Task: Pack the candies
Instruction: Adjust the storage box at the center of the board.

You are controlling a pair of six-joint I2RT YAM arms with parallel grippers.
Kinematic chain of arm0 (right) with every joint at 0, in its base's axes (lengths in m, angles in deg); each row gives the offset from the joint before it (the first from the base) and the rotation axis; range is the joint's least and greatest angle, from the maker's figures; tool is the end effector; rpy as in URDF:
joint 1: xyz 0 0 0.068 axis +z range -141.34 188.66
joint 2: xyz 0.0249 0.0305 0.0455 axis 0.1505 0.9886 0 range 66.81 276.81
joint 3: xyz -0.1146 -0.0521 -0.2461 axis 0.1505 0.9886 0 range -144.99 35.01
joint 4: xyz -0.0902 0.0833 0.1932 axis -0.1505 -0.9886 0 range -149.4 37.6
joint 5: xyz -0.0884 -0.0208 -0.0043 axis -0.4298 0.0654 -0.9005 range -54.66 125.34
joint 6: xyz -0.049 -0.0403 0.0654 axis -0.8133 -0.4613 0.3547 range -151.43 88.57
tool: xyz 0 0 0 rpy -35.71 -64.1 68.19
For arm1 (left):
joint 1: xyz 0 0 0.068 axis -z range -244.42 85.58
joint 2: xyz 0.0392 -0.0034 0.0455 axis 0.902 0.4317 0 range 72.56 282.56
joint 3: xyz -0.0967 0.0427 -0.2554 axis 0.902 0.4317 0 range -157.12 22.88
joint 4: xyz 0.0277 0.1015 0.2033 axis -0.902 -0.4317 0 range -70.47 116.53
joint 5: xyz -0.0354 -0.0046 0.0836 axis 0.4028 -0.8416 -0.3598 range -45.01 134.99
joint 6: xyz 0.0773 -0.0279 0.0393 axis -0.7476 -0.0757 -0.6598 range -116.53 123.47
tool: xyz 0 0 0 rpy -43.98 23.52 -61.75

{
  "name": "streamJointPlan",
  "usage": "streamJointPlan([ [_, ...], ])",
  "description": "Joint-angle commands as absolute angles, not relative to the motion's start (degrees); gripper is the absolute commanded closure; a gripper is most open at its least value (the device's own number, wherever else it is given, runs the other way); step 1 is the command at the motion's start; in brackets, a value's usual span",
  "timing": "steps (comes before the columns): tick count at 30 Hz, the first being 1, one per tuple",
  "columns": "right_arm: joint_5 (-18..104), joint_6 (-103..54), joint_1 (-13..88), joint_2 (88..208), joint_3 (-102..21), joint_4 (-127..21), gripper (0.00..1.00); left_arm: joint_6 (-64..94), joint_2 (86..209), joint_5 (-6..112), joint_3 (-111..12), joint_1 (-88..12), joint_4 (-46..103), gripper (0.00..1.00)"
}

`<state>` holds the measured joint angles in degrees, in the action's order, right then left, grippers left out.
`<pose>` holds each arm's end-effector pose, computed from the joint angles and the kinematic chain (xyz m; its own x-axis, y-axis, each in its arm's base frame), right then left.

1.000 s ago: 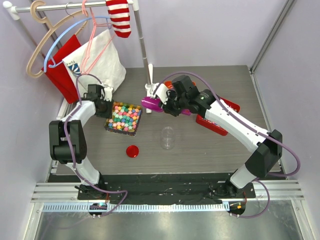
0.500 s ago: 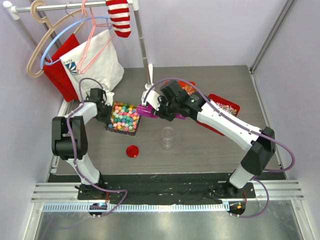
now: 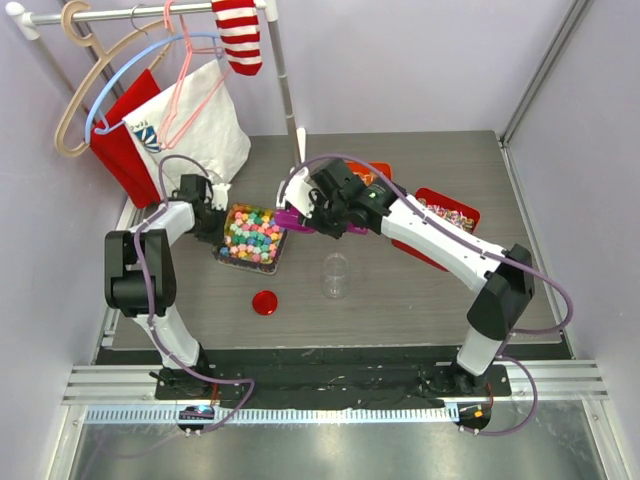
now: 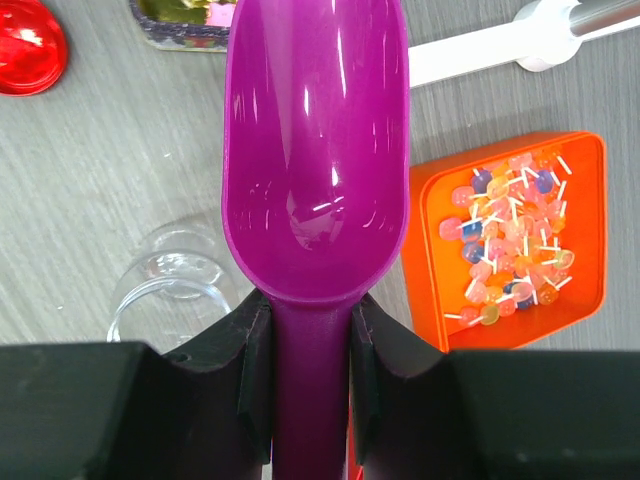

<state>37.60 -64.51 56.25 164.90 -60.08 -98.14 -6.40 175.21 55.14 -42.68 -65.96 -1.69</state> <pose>0.2492 0.2778 0.3106 -0.0124 -0.8224 -0.5688 -0.9096 0.2456 -0.3352 0.3470 -0.0051 0.1557 -0.8867 0.1450 -0.4390 0.2021 0.9756 -0.0861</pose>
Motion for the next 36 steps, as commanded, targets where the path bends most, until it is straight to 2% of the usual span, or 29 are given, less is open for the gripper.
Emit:
streamJointPlan([
  [1,32.89,-65.79,56.73,167.53,-65.87,-98.63,0.99,-4.97,173.02,57.83,-45.23,-66.09,-1.07,1.00],
  [3,31.13,-65.70,56.82,170.07,-67.81,-99.86,0.99,-4.97,171.36,57.99,-44.53,-66.09,0.51,1.00],
  [10,30.33,-64.74,57.26,173.07,-75.72,-101.88,0.99,-4.44,171.08,70.28,-45.49,-67.32,-0.71,1.00],
  [19,39.73,-62.19,57.35,170.35,-80.30,-106.10,0.99,-7.51,176.79,89.70,-49.00,-69.87,-6.77,1.00],
  [26,38.25,-62.27,57.52,169.82,-82.32,-107.60,0.99,-9.10,177.59,91.14,-49.45,-70.40,-8.54,1.00],
  [31,33.34,-63.42,58.40,170.61,-82.06,-106.90,0.99,-6.20,174.00,78.49,-46.91,-70.40,-2.75,1.00],
  [36,26.83,-64.47,59.72,174.30,-82.76,-106.81,0.99,-5.68,168.54,77.25,-42.78,-70.40,1.04,1.00],
])
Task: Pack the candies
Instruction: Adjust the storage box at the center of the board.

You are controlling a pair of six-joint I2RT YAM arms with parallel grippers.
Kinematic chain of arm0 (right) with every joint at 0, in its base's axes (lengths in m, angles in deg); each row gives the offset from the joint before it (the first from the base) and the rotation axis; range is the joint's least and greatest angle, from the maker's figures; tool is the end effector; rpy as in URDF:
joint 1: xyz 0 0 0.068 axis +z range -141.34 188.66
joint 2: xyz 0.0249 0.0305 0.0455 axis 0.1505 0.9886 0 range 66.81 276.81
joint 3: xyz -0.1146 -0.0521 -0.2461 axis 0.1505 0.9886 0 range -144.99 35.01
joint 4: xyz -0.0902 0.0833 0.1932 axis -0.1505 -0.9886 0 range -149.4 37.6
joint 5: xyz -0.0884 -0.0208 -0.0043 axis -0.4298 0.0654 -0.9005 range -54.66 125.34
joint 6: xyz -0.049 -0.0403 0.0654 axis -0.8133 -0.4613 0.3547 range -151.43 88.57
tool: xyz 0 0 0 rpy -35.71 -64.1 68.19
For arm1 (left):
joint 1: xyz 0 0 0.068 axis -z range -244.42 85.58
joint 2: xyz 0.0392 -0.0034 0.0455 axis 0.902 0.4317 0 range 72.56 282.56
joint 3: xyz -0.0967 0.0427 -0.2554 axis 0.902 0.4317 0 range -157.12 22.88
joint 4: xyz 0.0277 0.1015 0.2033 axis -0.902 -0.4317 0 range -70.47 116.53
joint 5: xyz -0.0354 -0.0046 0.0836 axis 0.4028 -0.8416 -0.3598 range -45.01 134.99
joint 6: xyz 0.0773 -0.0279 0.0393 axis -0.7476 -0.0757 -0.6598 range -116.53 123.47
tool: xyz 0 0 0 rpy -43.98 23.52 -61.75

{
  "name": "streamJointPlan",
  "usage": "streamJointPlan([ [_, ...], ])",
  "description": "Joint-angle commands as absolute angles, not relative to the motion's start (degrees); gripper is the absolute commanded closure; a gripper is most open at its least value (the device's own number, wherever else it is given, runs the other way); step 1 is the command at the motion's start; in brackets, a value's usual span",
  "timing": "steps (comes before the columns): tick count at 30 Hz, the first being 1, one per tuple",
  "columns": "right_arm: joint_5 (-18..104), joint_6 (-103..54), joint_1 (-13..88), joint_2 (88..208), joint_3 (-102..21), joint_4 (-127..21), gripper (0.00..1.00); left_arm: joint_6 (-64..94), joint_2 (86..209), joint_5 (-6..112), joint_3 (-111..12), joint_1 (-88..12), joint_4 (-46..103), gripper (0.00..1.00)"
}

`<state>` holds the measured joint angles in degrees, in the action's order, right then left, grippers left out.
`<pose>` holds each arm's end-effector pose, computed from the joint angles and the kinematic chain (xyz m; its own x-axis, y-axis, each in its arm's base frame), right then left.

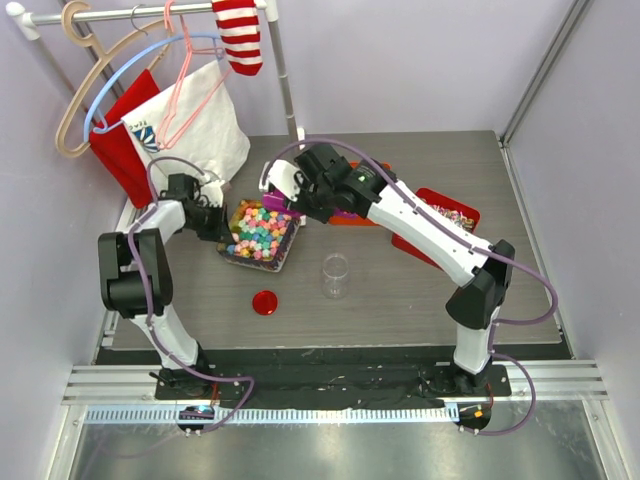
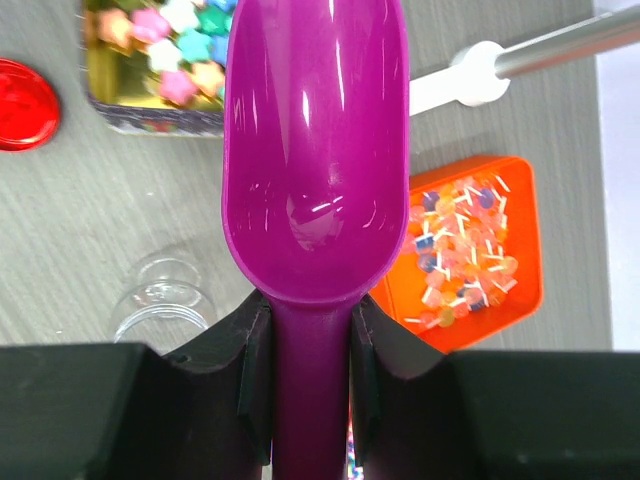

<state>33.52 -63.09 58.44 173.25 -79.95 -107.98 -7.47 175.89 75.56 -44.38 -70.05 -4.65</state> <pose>0.2606 0.3043 0.3468 -0.0090 -0.8232 -0.5677 -0.8858 0.2699 -0.3774 0.3449 -0.0078 0.1658 -0.8800 0.0775 -0.4687 0.2834 0.8774 -0.3870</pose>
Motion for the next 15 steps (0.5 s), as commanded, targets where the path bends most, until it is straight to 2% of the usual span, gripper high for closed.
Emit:
streamJointPlan([
  [1,25.60,-64.82,60.07,175.87,-83.02,-106.90,0.99,-4.54,167.84,75.51,-42.25,-70.40,2.87,1.00],
  [4,22.51,-65.96,60.60,177.64,-83.82,-106.55,0.99,-3.22,165.38,69.54,-40.49,-70.31,5.52,1.00],
  [15,13.81,-69.04,61.83,186.78,-88.12,-106.37,0.99,-3.30,162.04,60.74,-36.44,-68.21,9.30,1.00],
])
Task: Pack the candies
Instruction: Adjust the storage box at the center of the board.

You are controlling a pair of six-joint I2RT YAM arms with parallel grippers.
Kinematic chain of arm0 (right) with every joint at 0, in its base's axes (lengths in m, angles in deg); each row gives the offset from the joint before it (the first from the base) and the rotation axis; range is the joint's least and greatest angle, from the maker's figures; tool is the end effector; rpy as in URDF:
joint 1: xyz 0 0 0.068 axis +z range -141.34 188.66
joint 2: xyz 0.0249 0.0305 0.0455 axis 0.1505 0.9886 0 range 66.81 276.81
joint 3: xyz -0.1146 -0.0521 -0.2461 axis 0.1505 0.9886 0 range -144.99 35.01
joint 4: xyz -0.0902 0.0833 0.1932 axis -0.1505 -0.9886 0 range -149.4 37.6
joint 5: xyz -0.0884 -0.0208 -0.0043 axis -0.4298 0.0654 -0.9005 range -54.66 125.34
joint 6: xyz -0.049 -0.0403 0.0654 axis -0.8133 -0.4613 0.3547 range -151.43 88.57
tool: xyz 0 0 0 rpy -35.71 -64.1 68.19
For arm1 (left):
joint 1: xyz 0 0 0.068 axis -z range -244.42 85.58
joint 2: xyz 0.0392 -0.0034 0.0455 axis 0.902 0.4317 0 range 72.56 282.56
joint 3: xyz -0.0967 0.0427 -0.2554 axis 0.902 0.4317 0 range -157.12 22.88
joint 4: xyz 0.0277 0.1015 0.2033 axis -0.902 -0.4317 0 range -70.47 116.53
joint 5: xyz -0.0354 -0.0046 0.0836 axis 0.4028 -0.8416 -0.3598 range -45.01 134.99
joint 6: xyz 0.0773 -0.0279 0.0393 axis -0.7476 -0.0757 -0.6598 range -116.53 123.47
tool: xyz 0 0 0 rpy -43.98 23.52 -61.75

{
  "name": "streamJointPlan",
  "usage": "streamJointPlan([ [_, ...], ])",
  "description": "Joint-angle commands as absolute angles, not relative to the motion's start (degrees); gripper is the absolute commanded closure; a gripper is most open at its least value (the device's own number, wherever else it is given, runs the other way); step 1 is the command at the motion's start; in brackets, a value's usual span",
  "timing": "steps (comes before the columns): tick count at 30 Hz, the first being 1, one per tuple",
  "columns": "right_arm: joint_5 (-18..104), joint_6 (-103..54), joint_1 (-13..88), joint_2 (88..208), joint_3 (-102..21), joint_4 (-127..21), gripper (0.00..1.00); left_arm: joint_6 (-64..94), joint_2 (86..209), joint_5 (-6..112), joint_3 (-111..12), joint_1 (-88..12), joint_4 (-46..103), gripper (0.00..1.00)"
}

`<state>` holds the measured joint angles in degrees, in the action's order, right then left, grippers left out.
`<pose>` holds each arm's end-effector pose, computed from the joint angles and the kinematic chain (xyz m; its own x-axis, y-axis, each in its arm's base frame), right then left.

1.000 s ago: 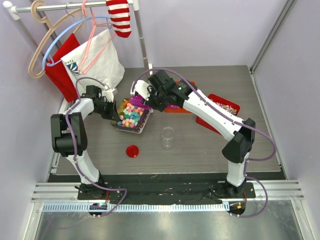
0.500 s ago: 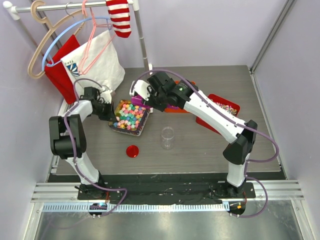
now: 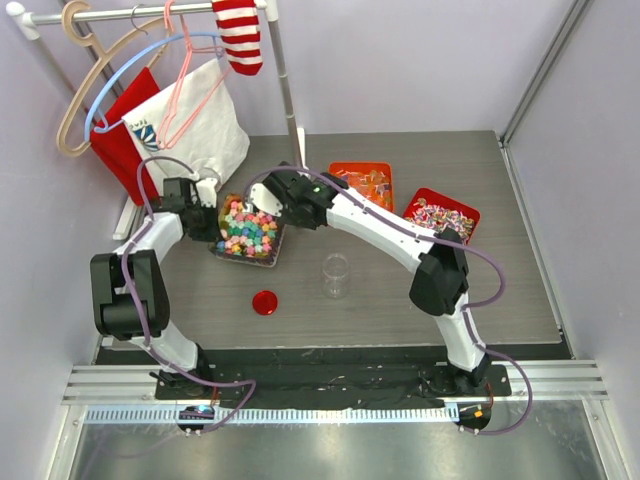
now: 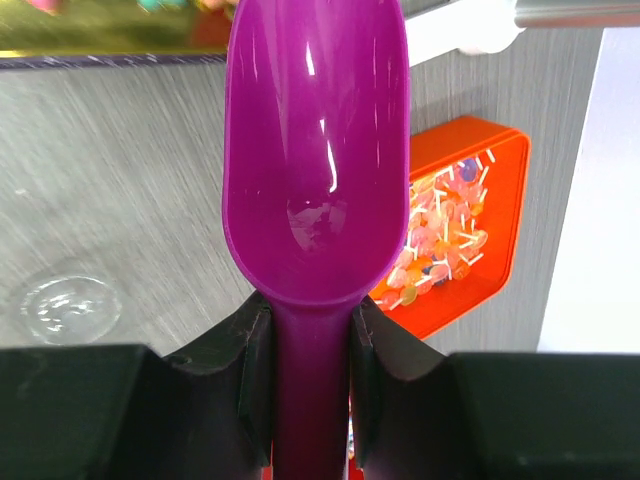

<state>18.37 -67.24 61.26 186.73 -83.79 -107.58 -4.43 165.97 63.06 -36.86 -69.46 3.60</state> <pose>0.2916 0.3424 0.2749 -0.0226 -0.9511 -0.3080 -0.8321 0.1887 -0.5216 0.3283 0.0035 0.1877 -0.8118 0.0596 -0.5808 0.2001 0.9630 -0.1808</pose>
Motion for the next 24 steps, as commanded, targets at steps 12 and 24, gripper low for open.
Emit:
streamJointPlan([
  [12,8.98,-72.03,64.56,192.49,-88.04,-107.16,0.99,-4.88,158.08,53.69,-32.14,-64.86,12.03,1.00],
  [24,5.90,-74.93,66.93,197.15,-89.44,-109.53,0.99,-4.88,153.60,50.62,-29.15,-62.49,15.63,1.00],
])
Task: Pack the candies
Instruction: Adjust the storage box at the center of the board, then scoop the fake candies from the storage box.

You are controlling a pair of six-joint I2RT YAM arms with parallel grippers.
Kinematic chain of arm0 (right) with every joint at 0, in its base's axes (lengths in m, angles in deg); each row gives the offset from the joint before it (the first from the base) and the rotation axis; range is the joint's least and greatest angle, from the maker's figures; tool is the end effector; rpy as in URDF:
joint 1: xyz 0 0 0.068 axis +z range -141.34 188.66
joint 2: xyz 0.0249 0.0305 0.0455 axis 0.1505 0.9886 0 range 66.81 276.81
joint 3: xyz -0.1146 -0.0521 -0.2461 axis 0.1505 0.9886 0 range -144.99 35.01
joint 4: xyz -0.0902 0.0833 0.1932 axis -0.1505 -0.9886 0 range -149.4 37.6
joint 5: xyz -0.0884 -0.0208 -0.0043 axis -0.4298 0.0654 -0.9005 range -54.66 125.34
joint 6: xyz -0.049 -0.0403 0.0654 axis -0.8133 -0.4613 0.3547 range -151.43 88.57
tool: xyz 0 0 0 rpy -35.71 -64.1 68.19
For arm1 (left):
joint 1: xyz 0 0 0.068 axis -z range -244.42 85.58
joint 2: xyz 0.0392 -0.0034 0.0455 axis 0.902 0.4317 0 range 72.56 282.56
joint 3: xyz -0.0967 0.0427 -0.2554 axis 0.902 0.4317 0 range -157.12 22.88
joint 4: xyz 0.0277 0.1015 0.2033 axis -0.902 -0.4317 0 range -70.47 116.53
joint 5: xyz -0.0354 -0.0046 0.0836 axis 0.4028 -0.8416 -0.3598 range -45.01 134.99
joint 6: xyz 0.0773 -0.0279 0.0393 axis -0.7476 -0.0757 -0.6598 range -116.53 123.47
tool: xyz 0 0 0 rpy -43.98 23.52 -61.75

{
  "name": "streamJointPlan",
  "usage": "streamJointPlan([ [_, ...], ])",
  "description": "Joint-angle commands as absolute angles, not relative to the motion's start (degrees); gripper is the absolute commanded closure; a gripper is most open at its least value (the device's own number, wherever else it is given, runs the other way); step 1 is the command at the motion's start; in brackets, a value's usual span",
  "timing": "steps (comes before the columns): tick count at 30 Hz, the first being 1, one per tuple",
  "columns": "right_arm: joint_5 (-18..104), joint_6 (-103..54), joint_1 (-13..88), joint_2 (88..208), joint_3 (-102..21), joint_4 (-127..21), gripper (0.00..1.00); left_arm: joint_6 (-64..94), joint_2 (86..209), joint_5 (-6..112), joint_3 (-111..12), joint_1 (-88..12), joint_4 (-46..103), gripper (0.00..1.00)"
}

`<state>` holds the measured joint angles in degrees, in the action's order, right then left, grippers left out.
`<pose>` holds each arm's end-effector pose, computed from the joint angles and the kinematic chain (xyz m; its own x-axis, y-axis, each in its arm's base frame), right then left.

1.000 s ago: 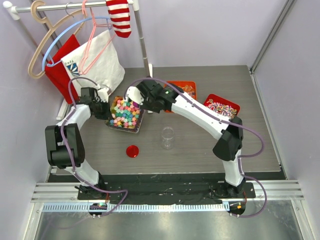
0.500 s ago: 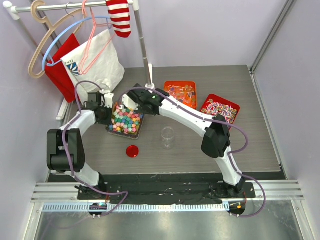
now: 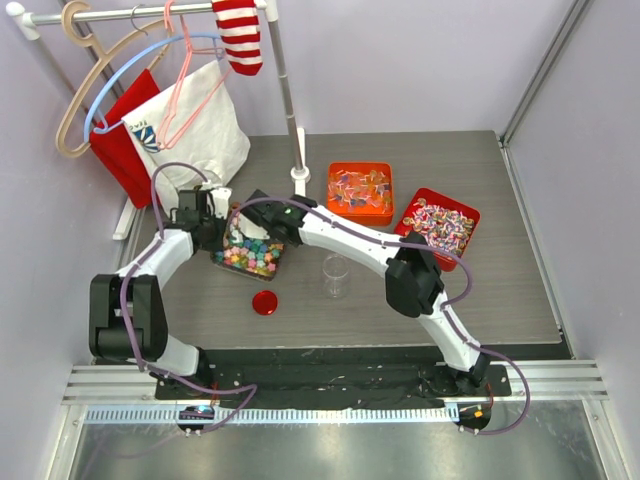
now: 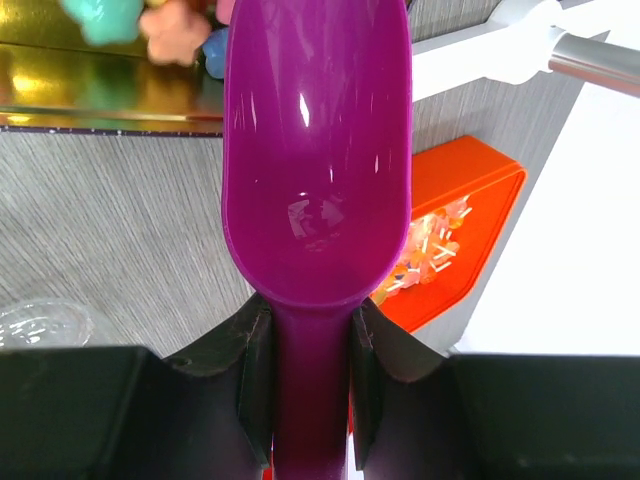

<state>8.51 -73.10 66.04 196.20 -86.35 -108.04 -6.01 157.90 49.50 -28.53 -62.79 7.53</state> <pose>0.2851 0.3772 0.2189 0.0672 -0.9958 -0.0625 -0.8020 -0.0166 -0.5971 0.2993 -0.0150 0.1890 -0.7742 0.1863 -0.6049 0.2061 0.9778 0.0375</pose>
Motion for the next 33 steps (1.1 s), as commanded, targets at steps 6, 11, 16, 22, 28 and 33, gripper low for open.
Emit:
streamJointPlan([
  [6,5.90,-75.72,67.72,201.80,-93.57,-112.08,0.99,-4.97,152.54,51.14,-28.36,-62.05,16.43,1.00],
  [11,7.39,-76.25,68.42,205.15,-97.34,-114.63,0.99,-4.88,152.19,51.76,-28.09,-61.87,16.86,1.00],
  [16,9.85,-76.69,69.56,206.47,-98.41,-115.60,0.99,-4.88,152.19,51.76,-27.48,-61.87,17.48,1.00],
  [22,15.47,-75.20,70.27,204.54,-95.96,-113.94,0.99,-4.71,152.36,51.93,-27.30,-61.96,17.66,1.00],
  [28,17.14,-72.91,70.88,202.78,-90.32,-107.96,0.99,-4.62,152.72,52.02,-27.04,-61.96,18.10,1.00],
  [33,16.10,-70.11,70.88,203.74,-90.76,-103.65,0.99,-4.62,152.63,51.94,-26.77,-61.96,18.18,1.00],
])
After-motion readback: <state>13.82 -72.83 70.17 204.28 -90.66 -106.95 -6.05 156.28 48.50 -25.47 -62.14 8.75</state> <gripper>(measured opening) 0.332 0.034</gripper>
